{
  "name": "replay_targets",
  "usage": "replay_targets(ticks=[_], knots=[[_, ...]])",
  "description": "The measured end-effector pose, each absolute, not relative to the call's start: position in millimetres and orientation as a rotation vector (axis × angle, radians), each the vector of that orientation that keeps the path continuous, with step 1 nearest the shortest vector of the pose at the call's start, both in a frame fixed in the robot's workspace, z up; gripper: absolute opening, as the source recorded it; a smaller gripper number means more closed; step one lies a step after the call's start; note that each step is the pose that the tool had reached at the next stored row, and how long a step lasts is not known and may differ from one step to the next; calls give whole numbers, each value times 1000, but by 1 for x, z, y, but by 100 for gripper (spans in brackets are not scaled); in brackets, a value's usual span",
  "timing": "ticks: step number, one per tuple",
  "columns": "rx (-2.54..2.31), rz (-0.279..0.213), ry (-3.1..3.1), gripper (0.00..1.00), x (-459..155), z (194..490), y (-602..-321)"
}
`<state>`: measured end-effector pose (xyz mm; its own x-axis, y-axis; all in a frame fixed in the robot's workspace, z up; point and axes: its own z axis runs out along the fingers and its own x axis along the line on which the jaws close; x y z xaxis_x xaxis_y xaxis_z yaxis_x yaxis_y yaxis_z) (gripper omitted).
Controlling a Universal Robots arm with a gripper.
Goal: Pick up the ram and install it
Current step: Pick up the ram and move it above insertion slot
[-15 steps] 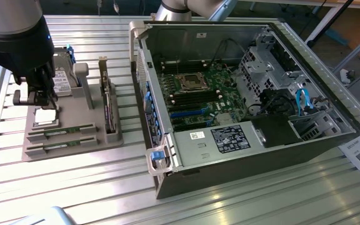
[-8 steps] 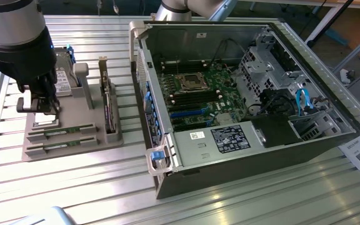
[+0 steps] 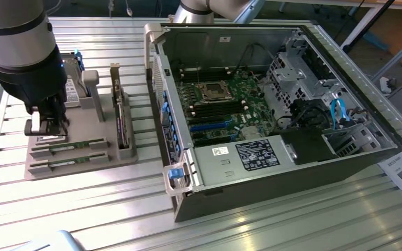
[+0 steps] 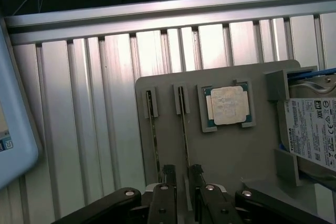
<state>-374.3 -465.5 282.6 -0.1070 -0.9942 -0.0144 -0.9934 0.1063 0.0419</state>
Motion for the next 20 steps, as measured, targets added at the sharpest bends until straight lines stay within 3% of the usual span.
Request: replay_targets(ticks=[20], knots=[[2088, -64, -2324, 25, -374, 278, -474]])
